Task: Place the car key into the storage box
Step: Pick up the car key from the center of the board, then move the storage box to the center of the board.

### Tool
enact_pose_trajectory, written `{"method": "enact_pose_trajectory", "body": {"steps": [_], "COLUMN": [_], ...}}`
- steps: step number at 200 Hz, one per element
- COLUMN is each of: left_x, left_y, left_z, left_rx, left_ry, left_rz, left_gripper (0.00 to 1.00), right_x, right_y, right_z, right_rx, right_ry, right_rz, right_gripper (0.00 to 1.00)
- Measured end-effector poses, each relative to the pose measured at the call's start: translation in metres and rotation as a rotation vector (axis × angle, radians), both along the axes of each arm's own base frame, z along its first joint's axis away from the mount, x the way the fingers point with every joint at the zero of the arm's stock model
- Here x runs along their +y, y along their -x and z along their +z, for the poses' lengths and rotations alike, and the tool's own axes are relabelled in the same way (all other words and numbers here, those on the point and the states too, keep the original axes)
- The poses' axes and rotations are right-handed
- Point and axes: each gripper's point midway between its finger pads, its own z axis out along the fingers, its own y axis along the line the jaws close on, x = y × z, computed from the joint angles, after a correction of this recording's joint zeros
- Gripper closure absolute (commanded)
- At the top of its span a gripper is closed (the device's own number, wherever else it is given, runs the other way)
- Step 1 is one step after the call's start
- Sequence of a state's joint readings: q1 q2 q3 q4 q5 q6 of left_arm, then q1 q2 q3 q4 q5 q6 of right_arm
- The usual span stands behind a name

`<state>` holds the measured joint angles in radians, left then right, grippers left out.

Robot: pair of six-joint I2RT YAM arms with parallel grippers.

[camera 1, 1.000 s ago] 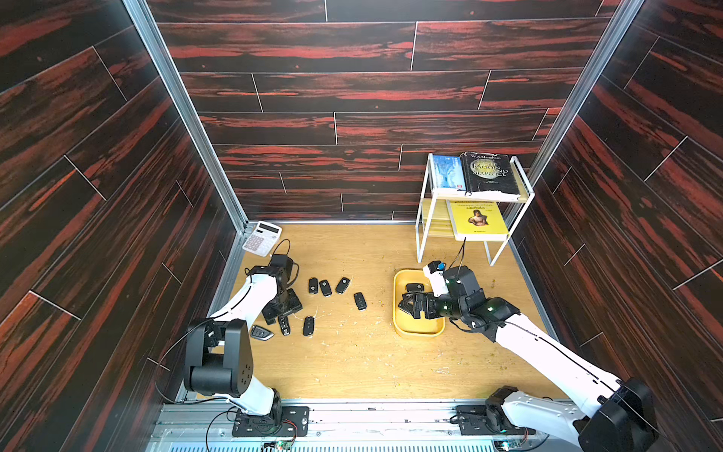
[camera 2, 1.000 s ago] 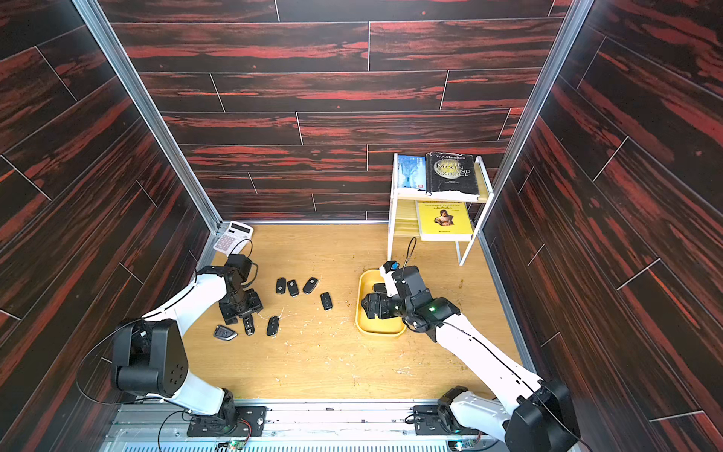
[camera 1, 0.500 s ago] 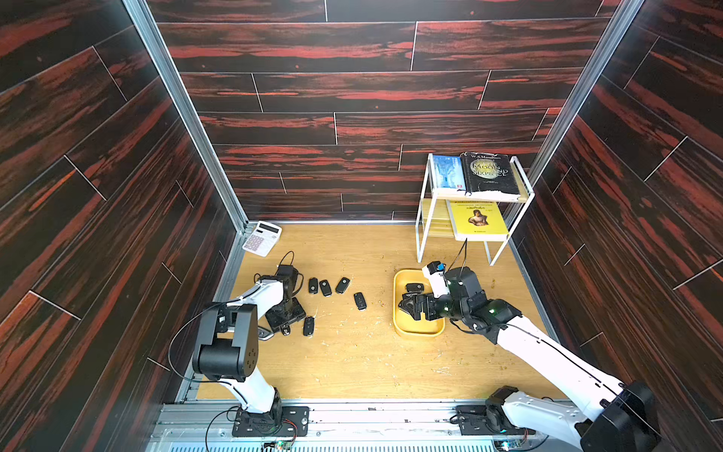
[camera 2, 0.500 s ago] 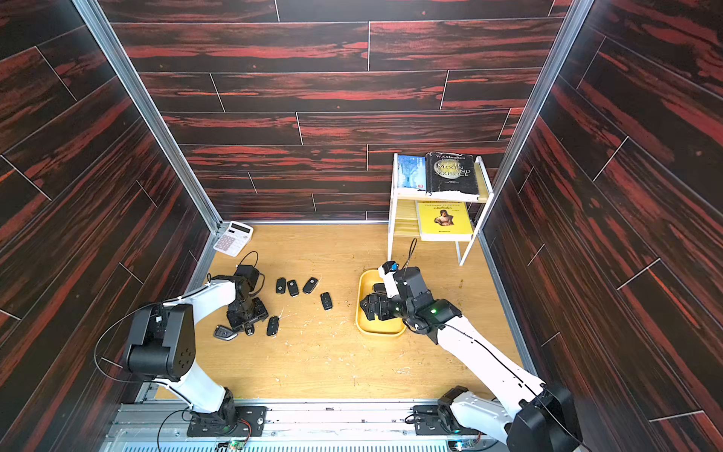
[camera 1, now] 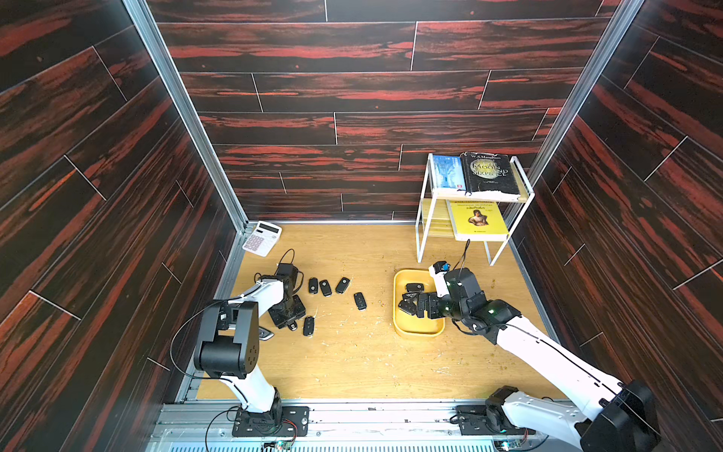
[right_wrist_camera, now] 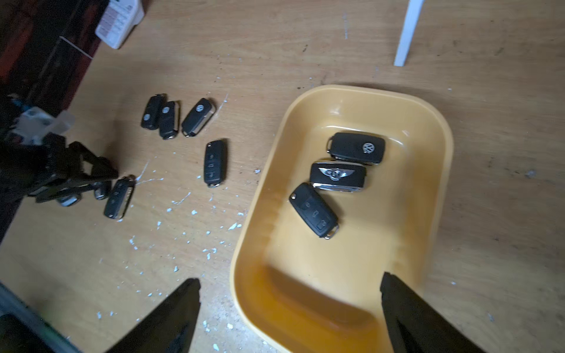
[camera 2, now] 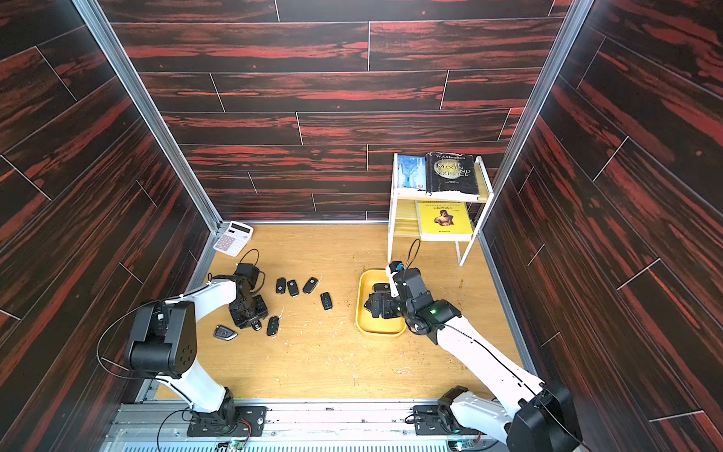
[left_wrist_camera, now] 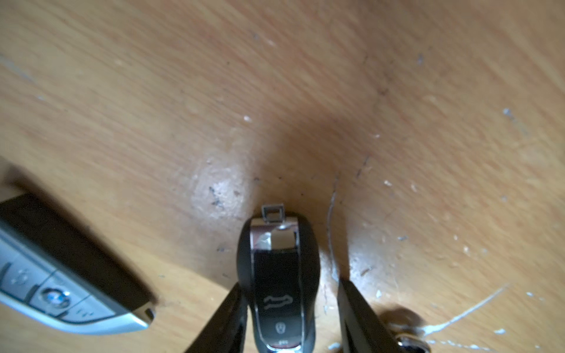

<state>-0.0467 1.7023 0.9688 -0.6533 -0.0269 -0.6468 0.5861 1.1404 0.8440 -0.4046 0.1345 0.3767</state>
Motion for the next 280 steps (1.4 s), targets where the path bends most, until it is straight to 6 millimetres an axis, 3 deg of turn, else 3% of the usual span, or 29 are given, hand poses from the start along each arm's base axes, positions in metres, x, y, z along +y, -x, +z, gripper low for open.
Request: {"method": "enact_pose_trajectory", "body": {"steps": [19,30,46,63,89,113,133,152,189,208,255,280], "left_x": [-0.001,-0.001,-0.002,-0.004,-0.008,-0.013,-0.019,-0.026,-0.047,-0.056,-0.065,-0.068], "left_y": [-0.002,-0.005,-0.008,-0.011,-0.014,-0.014,-0.012,-0.014,-0.032,-0.036,-0.03,-0.026], "left_z": [0.0,0.0,0.001,0.001,0.002,0.005,0.018,0.05,0.141,0.167,0.166,0.162], "left_rx": [-0.01,-0.018,-0.032,-0.043,-0.057,-0.069,-0.091,-0.169,-0.429,-0.498,-0.478,-0.468], "left_ry": [0.003,0.006,0.015,0.025,0.041,0.068,0.086,0.099,0.12,0.152,0.194,0.214], "left_rz": [-0.011,-0.012,-0.025,-0.036,-0.057,-0.081,-0.114,-0.157,-0.266,-0.308,-0.352,-0.364], "left_gripper": [0.61,0.76,0.82,1.0,1.0,1.0,1.0,1.0,1.0,1.0,1.0,1.0], "right_x": [-0.016,-0.031,-0.051,-0.067,-0.07,-0.068,-0.067,-0.066,-0.069,-0.07,-0.071,-0.07], "right_y": [-0.007,-0.013,-0.021,-0.027,-0.029,-0.033,-0.037,-0.041,-0.05,-0.051,-0.05,-0.05], "right_z": [-0.005,-0.008,-0.012,-0.018,-0.026,-0.031,-0.038,-0.043,-0.056,-0.063,-0.084,-0.094], "right_rx": [-0.001,0.002,0.012,0.024,0.046,0.066,0.089,0.106,0.136,0.156,0.21,0.234], "right_ry": [0.043,0.069,0.098,0.129,0.154,0.167,0.177,0.194,0.232,0.246,0.275,0.288], "right_rz": [-0.072,-0.127,-0.204,-0.263,-0.274,-0.272,-0.277,-0.283,-0.319,-0.333,-0.345,-0.341], "right_gripper": [0.06,0.07,0.11,0.14,0.29,0.36,0.42,0.42,0.42,0.42,0.46,0.59]}}
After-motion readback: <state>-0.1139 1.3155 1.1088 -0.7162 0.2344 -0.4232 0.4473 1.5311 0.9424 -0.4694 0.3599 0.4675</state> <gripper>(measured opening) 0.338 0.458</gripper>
